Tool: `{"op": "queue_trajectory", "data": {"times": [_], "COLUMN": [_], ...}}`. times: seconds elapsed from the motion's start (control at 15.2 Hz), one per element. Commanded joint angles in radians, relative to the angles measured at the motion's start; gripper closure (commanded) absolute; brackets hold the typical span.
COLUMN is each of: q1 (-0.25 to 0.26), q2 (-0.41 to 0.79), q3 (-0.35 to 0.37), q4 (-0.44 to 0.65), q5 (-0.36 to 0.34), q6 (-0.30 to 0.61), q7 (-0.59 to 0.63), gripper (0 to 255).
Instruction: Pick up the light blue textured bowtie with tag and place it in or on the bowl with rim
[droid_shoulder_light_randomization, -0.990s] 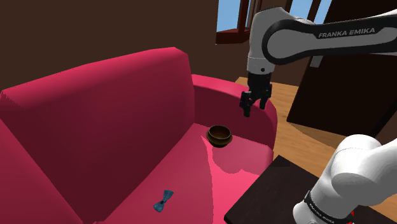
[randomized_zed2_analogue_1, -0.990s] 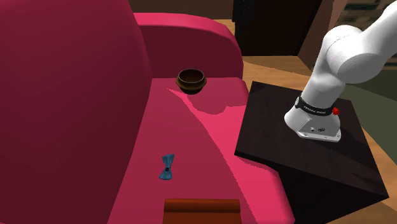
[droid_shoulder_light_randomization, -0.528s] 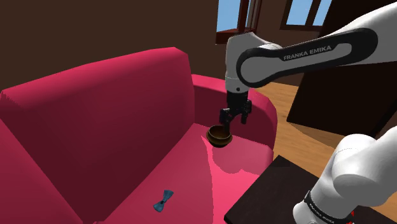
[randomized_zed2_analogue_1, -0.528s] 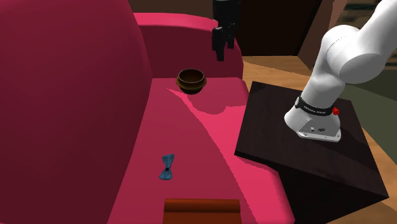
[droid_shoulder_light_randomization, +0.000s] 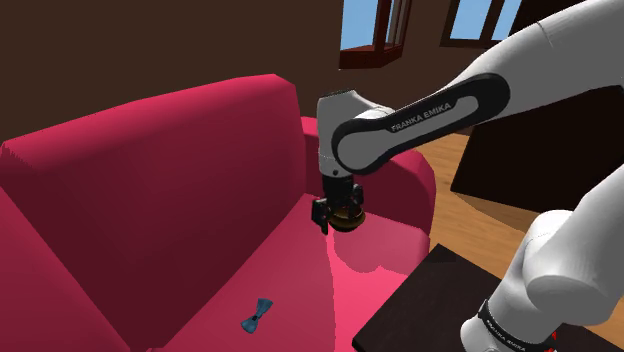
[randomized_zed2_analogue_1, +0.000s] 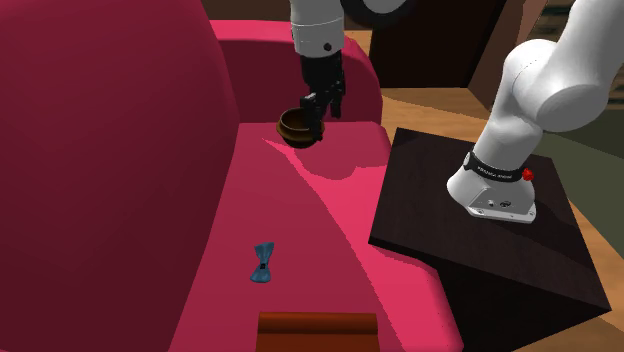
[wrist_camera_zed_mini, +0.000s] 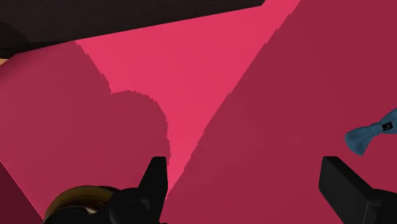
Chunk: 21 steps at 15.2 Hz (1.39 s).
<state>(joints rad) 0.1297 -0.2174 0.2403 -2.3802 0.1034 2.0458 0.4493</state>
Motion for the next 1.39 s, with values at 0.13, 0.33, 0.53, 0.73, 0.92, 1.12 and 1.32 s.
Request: {"op": "queue_trajectory", "data": {"times": [0.13,0.33,0.53,0.73,0.92,1.12,1.32], "q1": [0.015,0.032,0.053,0.08,0.112,0.148,0.185], "q2": [0.146,0.259,0.373,0.489,0.604,0.72,0.836], "q3": [0.034,0.054,0.066,0.07,0.067,0.061,0.052], "q4": [0.056,0.111,0.176,0.253,0.341,0.441,0.553], "q5": [-0.01,-0.028,-0.052,-0.08,-0.106,-0.128,-0.145], "q6": [0.083,0.134,0.176,0.208,0.229,0.239,0.239], "q7": [0.059,0.108,0.157,0.204,0.246,0.282,0.311], "gripper": [0,0,0,0,0,0,0]}}
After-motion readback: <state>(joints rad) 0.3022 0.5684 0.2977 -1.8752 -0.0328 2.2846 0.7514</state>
